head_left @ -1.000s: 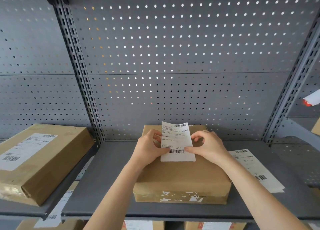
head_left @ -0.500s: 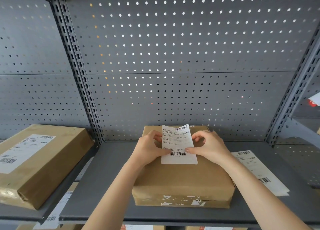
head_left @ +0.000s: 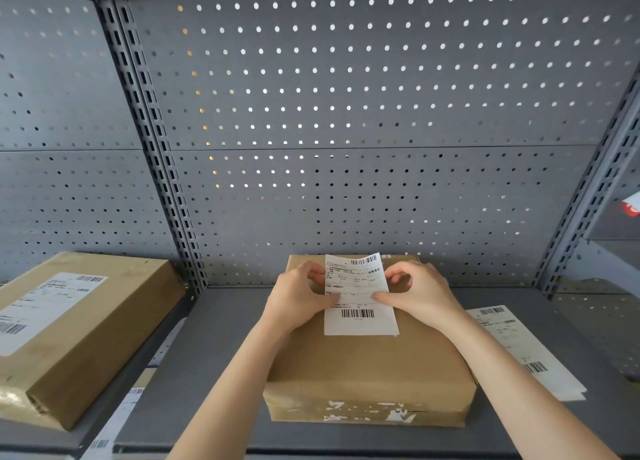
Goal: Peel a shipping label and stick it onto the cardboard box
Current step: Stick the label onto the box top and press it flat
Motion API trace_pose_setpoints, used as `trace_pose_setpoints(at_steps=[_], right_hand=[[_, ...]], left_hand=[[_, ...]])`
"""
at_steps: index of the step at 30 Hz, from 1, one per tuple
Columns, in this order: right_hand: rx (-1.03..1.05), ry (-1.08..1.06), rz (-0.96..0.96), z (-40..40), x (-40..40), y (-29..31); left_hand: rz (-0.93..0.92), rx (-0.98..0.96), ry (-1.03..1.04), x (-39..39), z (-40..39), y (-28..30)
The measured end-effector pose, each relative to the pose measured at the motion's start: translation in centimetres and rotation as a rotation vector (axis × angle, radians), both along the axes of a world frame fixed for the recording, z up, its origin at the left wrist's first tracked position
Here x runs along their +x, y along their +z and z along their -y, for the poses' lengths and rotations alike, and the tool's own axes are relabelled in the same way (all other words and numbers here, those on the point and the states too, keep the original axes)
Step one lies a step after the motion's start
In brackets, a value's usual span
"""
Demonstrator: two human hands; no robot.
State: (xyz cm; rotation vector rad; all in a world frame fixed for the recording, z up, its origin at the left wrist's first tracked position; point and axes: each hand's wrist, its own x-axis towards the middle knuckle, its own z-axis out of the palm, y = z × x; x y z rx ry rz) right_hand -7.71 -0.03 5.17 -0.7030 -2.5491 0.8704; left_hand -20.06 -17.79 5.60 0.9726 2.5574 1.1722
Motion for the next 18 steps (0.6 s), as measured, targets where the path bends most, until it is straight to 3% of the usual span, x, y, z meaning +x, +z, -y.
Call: trace_pose_setpoints(at_steps=[18], right_hand=[[0.001, -0.007, -0.006, -0.9, -1.1, -0.1]], left_hand=[[-0.008, -0.019, -0.012, -1.0, -0.5, 0.0]])
